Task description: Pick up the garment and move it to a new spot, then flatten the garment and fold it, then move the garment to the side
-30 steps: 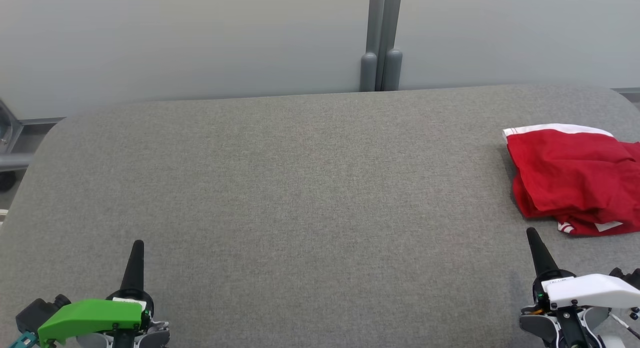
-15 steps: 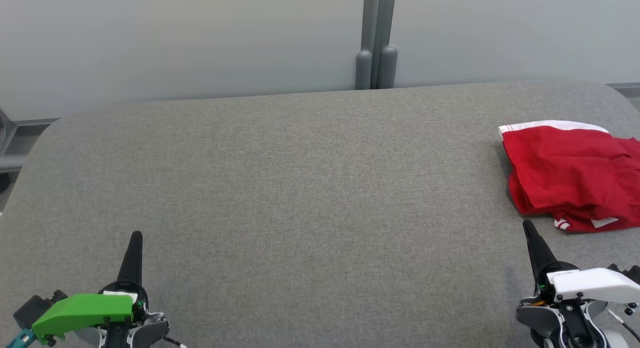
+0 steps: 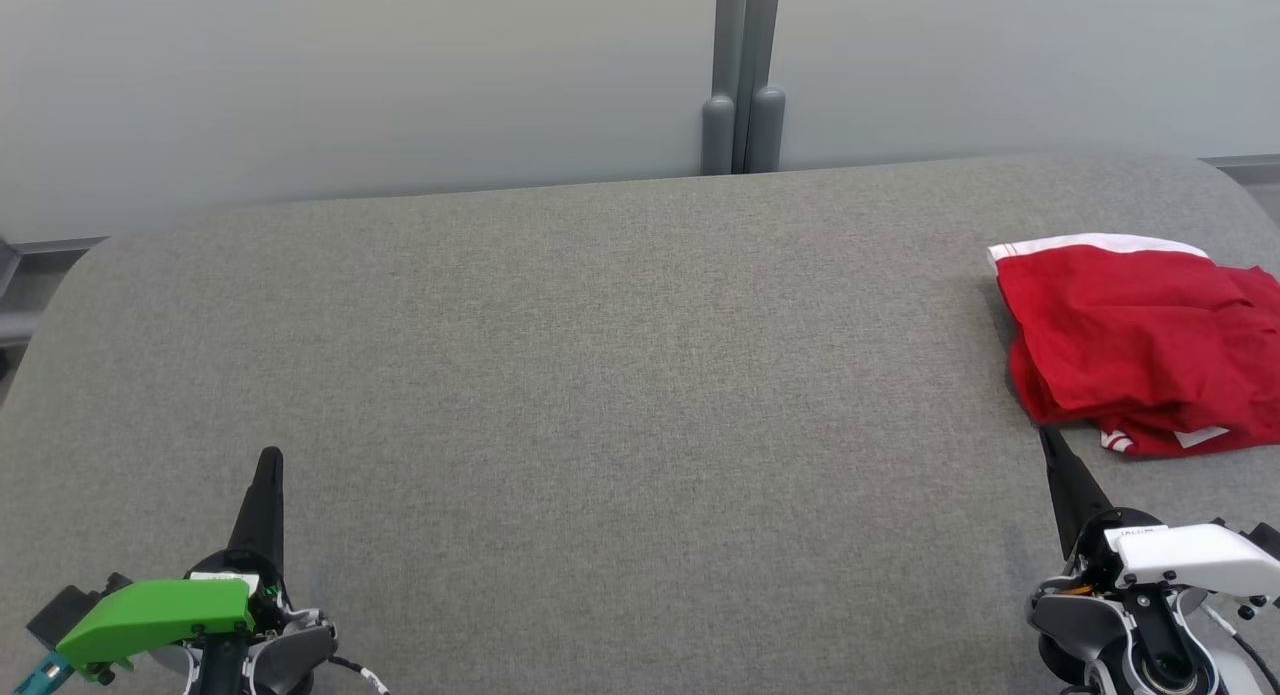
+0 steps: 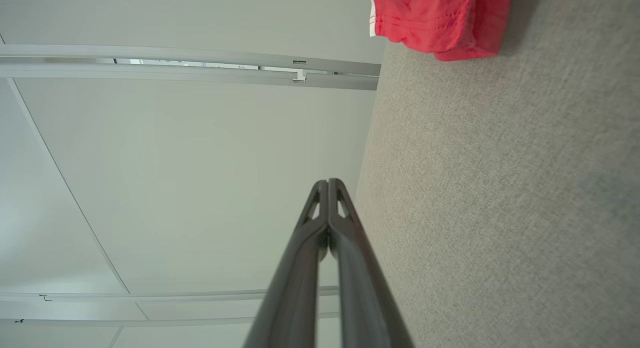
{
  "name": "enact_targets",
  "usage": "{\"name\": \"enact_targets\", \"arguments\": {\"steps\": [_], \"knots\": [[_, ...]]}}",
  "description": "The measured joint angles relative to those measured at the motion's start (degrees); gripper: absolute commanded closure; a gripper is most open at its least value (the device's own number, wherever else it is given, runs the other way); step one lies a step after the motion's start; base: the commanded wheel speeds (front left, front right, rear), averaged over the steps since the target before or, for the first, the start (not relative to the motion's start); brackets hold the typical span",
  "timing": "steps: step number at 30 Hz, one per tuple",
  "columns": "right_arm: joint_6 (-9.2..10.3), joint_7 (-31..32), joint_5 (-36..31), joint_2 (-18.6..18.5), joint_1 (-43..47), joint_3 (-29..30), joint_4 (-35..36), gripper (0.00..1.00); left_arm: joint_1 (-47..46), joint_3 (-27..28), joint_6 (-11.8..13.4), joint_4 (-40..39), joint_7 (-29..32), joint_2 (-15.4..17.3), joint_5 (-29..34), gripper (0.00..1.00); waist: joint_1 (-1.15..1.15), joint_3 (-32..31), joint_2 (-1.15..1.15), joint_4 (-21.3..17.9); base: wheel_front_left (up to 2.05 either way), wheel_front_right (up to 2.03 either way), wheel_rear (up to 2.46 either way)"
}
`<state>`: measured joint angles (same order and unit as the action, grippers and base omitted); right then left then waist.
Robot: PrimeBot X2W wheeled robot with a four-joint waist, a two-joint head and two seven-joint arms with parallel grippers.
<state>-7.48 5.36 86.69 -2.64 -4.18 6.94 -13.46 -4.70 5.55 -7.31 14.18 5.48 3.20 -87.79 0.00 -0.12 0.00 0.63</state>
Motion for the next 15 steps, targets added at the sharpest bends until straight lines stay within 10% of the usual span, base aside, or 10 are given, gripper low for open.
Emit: {"name": "enact_targets", "arguments": {"steps": [15], "knots": [[0.0,1.2,5.58,-0.09,-0.86,-0.25,0.23,1.0,-0.68,0.74,0.0,-0.66,1.08,-0.35,-4.64,1.0,0.0,0.28,0.0,-0.63,0.0,0.0,0.0]]}}
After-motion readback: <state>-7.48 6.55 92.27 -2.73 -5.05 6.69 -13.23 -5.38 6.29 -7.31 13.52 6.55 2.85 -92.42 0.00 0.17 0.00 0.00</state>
